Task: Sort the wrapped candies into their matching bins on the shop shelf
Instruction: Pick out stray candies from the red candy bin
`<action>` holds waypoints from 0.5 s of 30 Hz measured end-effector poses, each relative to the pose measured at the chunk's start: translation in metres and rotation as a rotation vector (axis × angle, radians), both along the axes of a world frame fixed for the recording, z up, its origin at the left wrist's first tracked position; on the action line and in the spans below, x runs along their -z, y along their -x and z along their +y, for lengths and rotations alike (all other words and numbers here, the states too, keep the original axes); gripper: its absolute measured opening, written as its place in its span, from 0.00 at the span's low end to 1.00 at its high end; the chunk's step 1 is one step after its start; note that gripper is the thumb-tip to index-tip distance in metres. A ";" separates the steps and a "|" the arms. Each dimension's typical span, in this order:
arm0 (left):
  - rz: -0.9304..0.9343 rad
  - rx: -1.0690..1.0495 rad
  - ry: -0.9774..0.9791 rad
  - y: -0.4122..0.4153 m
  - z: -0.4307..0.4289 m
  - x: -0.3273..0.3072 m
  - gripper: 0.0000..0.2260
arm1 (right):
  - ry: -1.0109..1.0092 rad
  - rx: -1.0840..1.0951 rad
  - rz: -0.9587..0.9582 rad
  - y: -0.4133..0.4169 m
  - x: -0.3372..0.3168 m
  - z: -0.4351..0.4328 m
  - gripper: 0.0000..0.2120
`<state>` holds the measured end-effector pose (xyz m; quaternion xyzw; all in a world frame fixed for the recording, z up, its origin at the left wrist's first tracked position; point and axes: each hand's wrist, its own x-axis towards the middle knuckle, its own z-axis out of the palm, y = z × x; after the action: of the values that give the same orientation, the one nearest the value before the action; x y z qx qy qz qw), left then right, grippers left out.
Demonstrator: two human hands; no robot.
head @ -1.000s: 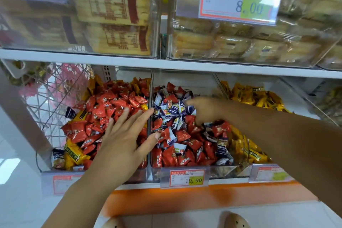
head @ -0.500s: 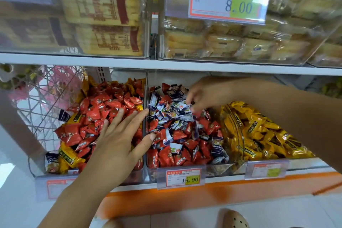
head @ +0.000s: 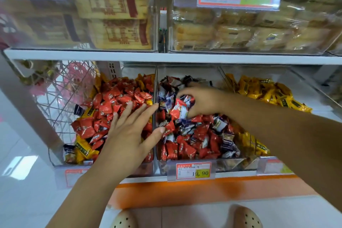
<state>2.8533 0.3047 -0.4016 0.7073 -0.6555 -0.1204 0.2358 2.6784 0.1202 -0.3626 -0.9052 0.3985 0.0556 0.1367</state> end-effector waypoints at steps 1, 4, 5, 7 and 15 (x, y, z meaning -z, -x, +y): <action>0.006 0.003 0.000 0.000 0.000 0.000 0.26 | -0.042 0.013 0.032 0.002 -0.009 -0.004 0.36; -0.005 0.010 -0.009 -0.002 -0.001 0.000 0.26 | -0.046 -0.064 0.178 0.008 -0.032 0.011 0.37; -0.011 0.012 -0.008 -0.002 -0.001 0.000 0.26 | 0.015 -0.142 0.202 0.006 -0.034 0.025 0.35; -0.023 0.014 0.001 -0.003 -0.001 0.001 0.25 | 0.086 -0.334 0.191 -0.004 -0.023 0.055 0.32; -0.021 -0.001 0.007 -0.003 0.001 -0.001 0.24 | 0.232 -0.340 0.315 -0.016 0.028 0.035 0.29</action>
<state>2.8567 0.3059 -0.4005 0.7080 -0.6581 -0.1105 0.2311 2.6943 0.1551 -0.3903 -0.9490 0.2607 0.1722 -0.0433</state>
